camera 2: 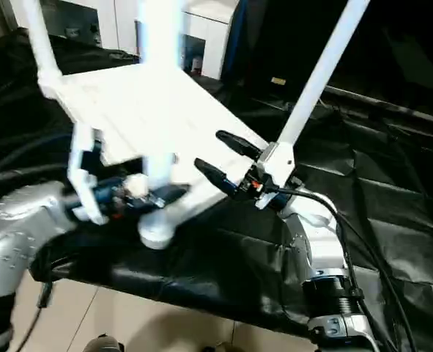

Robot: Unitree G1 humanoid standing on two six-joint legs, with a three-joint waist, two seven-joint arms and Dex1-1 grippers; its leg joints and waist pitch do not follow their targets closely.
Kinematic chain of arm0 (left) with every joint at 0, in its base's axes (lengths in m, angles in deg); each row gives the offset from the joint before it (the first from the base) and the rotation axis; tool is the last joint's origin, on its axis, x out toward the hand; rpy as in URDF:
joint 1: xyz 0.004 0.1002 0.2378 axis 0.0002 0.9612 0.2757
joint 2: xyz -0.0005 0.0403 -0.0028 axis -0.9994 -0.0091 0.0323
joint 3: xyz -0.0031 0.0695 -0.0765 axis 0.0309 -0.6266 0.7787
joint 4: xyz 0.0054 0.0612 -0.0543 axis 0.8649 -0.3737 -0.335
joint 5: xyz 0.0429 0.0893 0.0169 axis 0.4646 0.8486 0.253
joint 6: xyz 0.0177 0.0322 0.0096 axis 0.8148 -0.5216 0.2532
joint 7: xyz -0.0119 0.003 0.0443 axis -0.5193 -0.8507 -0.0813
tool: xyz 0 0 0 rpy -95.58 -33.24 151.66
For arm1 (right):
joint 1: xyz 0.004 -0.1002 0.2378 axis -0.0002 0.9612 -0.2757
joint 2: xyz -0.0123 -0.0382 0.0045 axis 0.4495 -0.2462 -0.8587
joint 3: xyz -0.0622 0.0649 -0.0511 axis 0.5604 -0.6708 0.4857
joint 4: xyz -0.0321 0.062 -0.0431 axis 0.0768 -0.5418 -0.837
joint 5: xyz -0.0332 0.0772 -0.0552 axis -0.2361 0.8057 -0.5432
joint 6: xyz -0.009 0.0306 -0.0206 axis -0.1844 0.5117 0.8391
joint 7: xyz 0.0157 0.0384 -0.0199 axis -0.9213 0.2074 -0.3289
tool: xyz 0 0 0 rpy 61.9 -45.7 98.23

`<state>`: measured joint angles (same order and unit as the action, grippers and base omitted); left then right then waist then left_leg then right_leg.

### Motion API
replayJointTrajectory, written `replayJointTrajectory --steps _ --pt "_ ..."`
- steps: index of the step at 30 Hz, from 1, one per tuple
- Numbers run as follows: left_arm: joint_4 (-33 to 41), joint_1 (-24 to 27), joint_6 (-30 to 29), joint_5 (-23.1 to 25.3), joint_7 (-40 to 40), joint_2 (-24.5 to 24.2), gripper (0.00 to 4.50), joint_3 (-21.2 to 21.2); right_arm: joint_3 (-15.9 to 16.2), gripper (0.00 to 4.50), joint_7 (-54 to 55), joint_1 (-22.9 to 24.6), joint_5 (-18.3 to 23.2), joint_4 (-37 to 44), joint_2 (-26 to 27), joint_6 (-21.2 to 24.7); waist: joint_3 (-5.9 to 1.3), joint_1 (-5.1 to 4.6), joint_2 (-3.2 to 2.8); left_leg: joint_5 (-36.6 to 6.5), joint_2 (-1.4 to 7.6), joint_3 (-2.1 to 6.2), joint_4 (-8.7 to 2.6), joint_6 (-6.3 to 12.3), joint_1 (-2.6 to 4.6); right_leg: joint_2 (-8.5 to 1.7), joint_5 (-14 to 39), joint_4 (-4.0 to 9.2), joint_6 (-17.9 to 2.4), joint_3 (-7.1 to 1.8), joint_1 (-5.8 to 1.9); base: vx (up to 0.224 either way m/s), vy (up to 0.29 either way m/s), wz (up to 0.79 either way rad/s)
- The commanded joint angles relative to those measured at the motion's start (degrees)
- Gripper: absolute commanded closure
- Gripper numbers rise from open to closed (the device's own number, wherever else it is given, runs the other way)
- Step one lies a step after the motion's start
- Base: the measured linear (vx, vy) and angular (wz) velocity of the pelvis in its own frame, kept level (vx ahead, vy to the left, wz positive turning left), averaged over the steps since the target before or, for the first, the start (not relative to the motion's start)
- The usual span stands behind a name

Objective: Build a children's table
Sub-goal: Rotate table base

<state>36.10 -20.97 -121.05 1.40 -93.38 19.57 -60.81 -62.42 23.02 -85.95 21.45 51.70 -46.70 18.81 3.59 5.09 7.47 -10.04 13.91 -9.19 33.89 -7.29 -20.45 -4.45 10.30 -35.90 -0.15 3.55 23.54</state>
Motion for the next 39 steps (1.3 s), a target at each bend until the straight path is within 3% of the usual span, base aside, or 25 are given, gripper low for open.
replayJointTrajectory --steps 1,2,3,7,10,15,18,22,23,28,30,34,39 --pt "1.61 -1.57 -0.20 -0.62 0.22 0.82 0.09 -2.05 0.37 1.27 3.04 -0.16 -3.76 -3.71 -1.72 0.92 -3.70 -0.18 -1.26 -11.48 -0.90 -1.22 -4.20 -1.27 0.13 -1.80 10.99 3.79 -8.74 -2.00 -2.85 0.000 0.000 0.00" --pt "1.54 -2.00 -0.10 -0.83 0.52 1.53 0.09 -2.28 0.08 1.27 7.92 -0.65 -7.41 -7.38 -1.99 -1.37 -3.73 -0.15 -1.05 -11.66 -0.91 -1.36 -4.07 -1.54 0.20 -1.90 11.57 3.89 -8.52 -2.07 -2.73 0.000 0.000 0.00" --pt "1.52 -2.55 -0.13 -1.20 0.86 2.39 0.09 -2.48 -0.53 1.27 12.86 -1.36 -9.17 -10.53 -2.13 0.44 -3.71 -0.22 -0.83 -11.52 -1.06 -1.38 -4.07 -2.04 0.15 -1.84 12.62 3.97 -8.19 -2.02 -2.76 0.000 0.000 0.00" --pt "1.49 -4.14 -0.24 -2.35 1.80 5.08 0.09 -4.15 -2.73 1.27 19.64 -1.90 -9.11 -15.47 -1.71 5.22 -3.94 -0.26 -0.86 -11.51 -1.12 -1.31 -3.86 -2.06 0.00 -1.72 12.29 3.75 -6.80 -2.04 -2.94 0.000 0.000 0.00" --pt "1.40 -5.04 -0.40 -2.93 1.66 6.95 0.09 -6.22 -2.41 1.27 22.73 -2.63 -11.07 -18.23 -2.15 4.61 -4.13 -0.19 -1.08 -10.32 -1.09 -1.39 -3.71 -1.93 0.12 -1.68 9.31 3.47 -7.44 -2.06 -2.86 0.000 0.000 0.00" --pt "0.39 -6.25 -0.05 -2.20 1.27 8.75 0.09 -9.10 -2.43 1.27 32.55 -6.18 -15.15 -25.24 -2.55 5.59 -4.38 -0.33 -0.64 -6.66 -1.38 -1.59 -3.37 -1.93 -0.19 -1.43 4.17 2.87 -7.98 -2.09 -3.31 0.000 0.000 0.00" --pt "-0.92 -7.31 0.58 -1.01 1.54 10.29 0.09 -10.68 -3.52 1.27 43.11 -7.88 -17.92 -28.49 -2.82 5.85 -4.21 -0.27 -0.62 -6.93 -1.48 -1.77 -3.33 -2.34 -0.11 -1.40 5.62 3.00 -7.53 -2.17 -3.17 0.000 0.000 0.00" --pt "-1.73 -7.81 1.07 -0.87 1.84 10.42 0.09 -11.03 -4.43 1.27 45.93 -8.39 -18.01 -29.46 -2.67 4.81 -4.21 -0.36 -0.71 -8.46 -1.48 -1.82 -3.31 -2.41 -0.13 -1.31 7.32 3.18 -6.40 -2.21 -3.13 0.000 0.000 0.00" --pt "-2.69 -8.24 1.90 -0.18 2.19 10.29 0.09 -11.42 -4.66 1.27 47.15 -8.76 -18.20 -30.60 -2.96 4.82 -4.23 -0.43 -1.02 -9.15 -1.48 -1.85 -3.27 -2.38 -0.02 -1.31 8.02 3.31 -6.17 -2.24 -3.00 0.000 0.000 0.00" --pt "-4.87 -8.97 3.36 1.52 2.20 9.97 0.09 -11.84 -3.12 1.27 49.05 -9.15 -20.09 -33.88 -4.48 6.88 -4.16 -0.59 -1.00 -10.65 -1.48 -1.77 -3.27 -2.30 -0.08 -1.19 9.86 3.52 -6.21 -2.16 -2.90 0.000 0.000 0.00" --pt "-5.55 -9.33 3.58 1.59 1.84 9.72 0.09 -11.66 -3.24 1.27 51.23 -9.52 -20.60 -34.92 -4.82 7.54 -4.13 -0.63 -0.70 -11.60 -1.50 -1.83 -3.24 -2.40 -0.08 -1.22 11.89 3.69 -5.94 -2.14 -2.78 0.000 0.000 0.00" --pt "-6.15 -9.65 4.25 1.45 1.57 9.33 0.09 -11.69 -4.09 1.27 52.98 -10.58 -20.34 -37.46 -5.08 8.63 -4.10 -0.82 -0.71 -12.60 -1.46 -1.80 -3.24 -2.41 -0.05 -1.20 13.23 3.82 -5.91 -2.10 -2.56 0.000 0.000 0.00" --pt "-6.65 -9.81 4.79 1.65 1.17 9.10 0.09 -11.88 -3.33 1.27 46.58 -11.38 -18.57 -39.09 -3.34 8.86 -4.13 -1.00 -0.71 -13.68 -1.39 -1.80 -3.16 -1.89 -0.14 -1.28 14.26 3.89 -6.08 -2.11 -2.48 0.000 0.000 0.00"
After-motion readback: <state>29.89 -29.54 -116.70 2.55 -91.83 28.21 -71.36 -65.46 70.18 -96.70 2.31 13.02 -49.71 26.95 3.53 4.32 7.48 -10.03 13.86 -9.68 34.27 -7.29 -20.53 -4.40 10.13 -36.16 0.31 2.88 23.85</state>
